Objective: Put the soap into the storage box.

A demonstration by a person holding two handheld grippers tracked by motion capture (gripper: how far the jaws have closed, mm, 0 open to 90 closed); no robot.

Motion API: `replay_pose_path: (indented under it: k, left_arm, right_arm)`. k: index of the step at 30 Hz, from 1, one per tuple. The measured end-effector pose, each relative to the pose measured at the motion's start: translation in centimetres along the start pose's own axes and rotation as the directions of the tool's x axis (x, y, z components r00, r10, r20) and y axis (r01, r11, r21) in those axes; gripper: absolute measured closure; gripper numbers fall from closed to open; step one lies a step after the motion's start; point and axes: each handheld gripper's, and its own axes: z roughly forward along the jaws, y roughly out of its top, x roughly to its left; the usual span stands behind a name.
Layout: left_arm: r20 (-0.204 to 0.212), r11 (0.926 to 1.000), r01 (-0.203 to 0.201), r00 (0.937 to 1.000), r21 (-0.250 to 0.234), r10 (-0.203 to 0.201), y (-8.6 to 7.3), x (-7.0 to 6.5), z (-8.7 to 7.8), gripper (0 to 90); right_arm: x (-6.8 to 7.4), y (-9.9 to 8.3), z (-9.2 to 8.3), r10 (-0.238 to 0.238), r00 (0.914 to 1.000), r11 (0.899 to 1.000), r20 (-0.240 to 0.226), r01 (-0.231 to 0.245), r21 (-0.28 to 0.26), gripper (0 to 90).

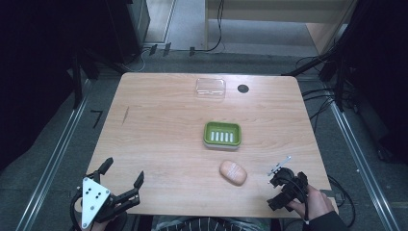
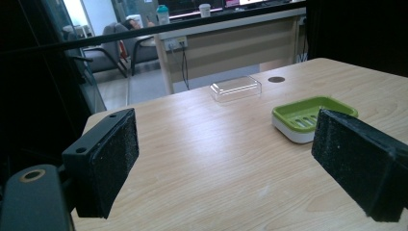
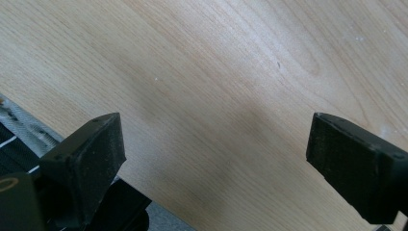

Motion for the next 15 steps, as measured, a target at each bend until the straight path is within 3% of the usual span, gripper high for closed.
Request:
replay_pose_path:
  k: [15]
  left_arm:
    - [0.007,0.9997,-0.021,0.9998,0.010,0.021,0.13,-0.32,0.27,9.6]
  right_arm:
    - [0.31,0.37,0.31,-0.037,0.9992,0.999,0.010,0.038,-0.006,6.5]
